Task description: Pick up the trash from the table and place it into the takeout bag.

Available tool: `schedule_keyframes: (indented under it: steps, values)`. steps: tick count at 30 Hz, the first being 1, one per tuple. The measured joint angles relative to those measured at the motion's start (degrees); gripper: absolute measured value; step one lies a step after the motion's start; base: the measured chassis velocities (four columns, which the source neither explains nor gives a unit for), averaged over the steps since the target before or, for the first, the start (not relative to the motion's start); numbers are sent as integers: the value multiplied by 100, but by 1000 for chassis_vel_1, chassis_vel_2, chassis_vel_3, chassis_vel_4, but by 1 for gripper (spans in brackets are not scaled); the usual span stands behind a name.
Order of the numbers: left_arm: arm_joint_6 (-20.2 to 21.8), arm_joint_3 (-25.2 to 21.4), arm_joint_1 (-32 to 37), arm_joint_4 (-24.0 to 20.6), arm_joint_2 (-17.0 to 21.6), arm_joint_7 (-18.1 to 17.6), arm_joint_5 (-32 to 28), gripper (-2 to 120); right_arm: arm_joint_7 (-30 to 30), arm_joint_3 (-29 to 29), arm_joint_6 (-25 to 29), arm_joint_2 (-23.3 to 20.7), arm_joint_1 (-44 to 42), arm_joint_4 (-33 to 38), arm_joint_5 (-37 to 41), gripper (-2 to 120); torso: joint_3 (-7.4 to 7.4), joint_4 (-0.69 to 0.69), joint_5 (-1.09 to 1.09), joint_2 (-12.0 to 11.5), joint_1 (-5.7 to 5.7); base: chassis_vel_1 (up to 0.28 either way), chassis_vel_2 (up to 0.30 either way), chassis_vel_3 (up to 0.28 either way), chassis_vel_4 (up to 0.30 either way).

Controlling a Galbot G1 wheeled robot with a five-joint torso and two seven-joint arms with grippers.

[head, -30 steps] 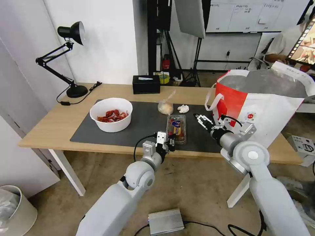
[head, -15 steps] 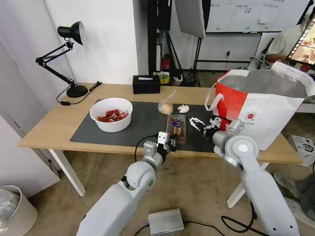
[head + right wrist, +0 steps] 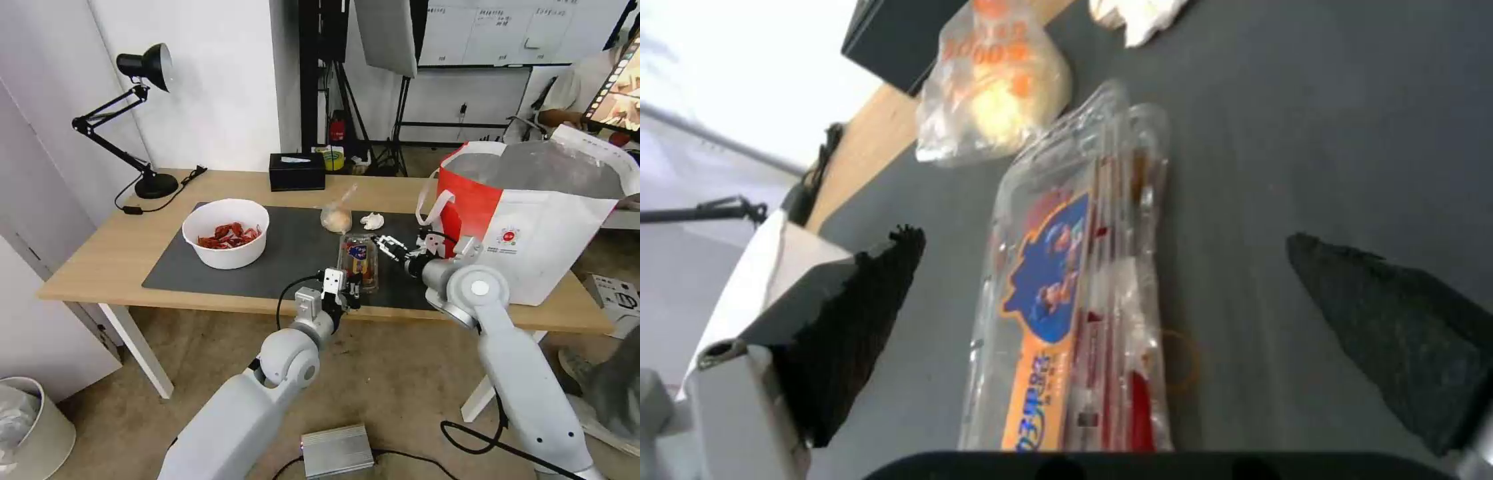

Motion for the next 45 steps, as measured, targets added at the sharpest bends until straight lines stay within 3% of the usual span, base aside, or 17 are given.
schedule_keyframes:
  steps: [45]
  values:
    - [-17, -40, -43, -73, 18, -47, -51, 0, -129, -270, -412, 553, 751, -1182, -73, 100, 0, 0, 0, 1, 0, 0, 0, 0, 0]
